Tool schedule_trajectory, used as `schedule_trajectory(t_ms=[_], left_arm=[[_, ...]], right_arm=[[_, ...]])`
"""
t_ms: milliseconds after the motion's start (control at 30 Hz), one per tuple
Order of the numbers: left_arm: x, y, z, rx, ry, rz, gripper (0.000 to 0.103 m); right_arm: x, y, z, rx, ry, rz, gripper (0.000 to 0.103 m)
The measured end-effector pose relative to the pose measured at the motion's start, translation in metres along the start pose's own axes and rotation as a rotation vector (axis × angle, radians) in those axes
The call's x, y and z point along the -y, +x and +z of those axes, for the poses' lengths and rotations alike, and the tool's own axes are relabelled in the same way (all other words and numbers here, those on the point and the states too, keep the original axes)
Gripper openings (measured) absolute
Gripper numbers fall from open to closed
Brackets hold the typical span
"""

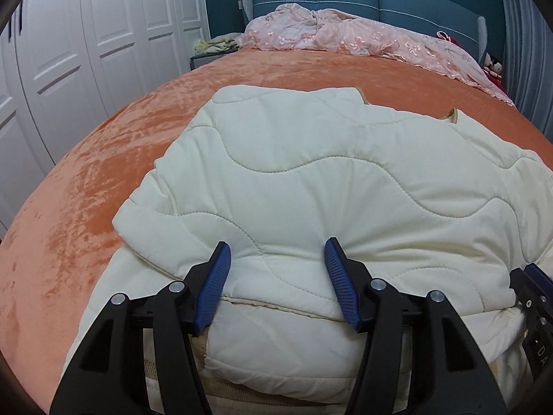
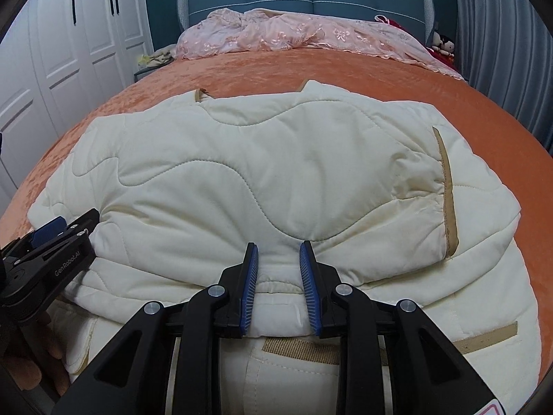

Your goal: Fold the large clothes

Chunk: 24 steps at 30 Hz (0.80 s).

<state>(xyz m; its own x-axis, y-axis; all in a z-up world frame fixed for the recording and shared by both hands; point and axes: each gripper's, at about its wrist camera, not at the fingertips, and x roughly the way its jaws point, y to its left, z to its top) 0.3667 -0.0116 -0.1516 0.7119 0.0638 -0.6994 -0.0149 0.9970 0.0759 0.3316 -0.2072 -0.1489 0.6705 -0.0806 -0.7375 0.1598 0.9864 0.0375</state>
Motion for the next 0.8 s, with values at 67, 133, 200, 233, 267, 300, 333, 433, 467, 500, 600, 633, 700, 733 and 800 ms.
schedule_trajectory(t_ms=[67, 133, 200, 233, 267, 300, 333, 433, 467, 500, 600, 633, 700, 733, 800], left_arm=[[0.000, 0.001, 0.000, 0.001, 0.003, 0.005, 0.055], [0.000, 0.001, 0.000, -0.001, 0.002, 0.001, 0.055], [-0.001, 0.000, 0.003, -0.016, -0.001, -0.010, 0.055], [-0.003, -0.002, 0.007, -0.027, -0.008, -0.027, 0.055], [-0.007, -0.005, 0.012, -0.044, -0.019, -0.065, 0.056], [-0.014, -0.009, 0.019, -0.065, -0.028, -0.122, 0.056], [-0.021, -0.014, 0.026, -0.076, -0.037, -0.165, 0.056], [-0.046, -0.023, 0.063, -0.044, -0.073, -0.225, 0.059], [-0.055, -0.019, 0.080, -0.036, -0.093, -0.222, 0.064], [-0.060, -0.014, 0.096, -0.037, -0.116, -0.228, 0.065], [-0.069, 0.025, 0.144, -0.089, -0.188, -0.250, 0.066], [-0.068, 0.041, 0.157, -0.108, -0.201, -0.229, 0.066], [-0.063, 0.071, 0.175, -0.154, -0.207, -0.225, 0.066], [-0.061, 0.086, 0.180, -0.170, -0.211, -0.214, 0.066], [-0.053, 0.111, 0.183, -0.213, -0.199, -0.209, 0.066]], right_arm=[[0.000, 0.000, -0.001, 0.003, 0.004, 0.003, 0.026], [0.002, 0.000, -0.001, 0.002, 0.012, 0.013, 0.026], [0.006, 0.000, 0.002, -0.014, 0.031, 0.037, 0.026], [0.010, -0.002, 0.006, -0.032, 0.048, 0.061, 0.026], [0.016, -0.004, 0.011, -0.052, 0.066, 0.090, 0.028], [0.021, -0.008, 0.017, -0.078, 0.087, 0.127, 0.029], [0.026, -0.011, 0.024, -0.097, 0.113, 0.160, 0.029], [0.034, -0.019, 0.057, -0.080, 0.171, 0.246, 0.029], [0.031, -0.016, 0.072, -0.076, 0.175, 0.260, 0.029], [0.027, -0.009, 0.089, -0.072, 0.182, 0.278, 0.030], [0.001, 0.024, 0.134, -0.078, 0.179, 0.319, 0.030], [-0.010, 0.038, 0.147, -0.088, 0.166, 0.326, 0.030], [-0.032, 0.070, 0.168, -0.131, 0.151, 0.351, 0.030], [-0.040, 0.087, 0.175, -0.158, 0.151, 0.361, 0.030], [-0.055, 0.117, 0.184, -0.201, 0.135, 0.326, 0.030]])
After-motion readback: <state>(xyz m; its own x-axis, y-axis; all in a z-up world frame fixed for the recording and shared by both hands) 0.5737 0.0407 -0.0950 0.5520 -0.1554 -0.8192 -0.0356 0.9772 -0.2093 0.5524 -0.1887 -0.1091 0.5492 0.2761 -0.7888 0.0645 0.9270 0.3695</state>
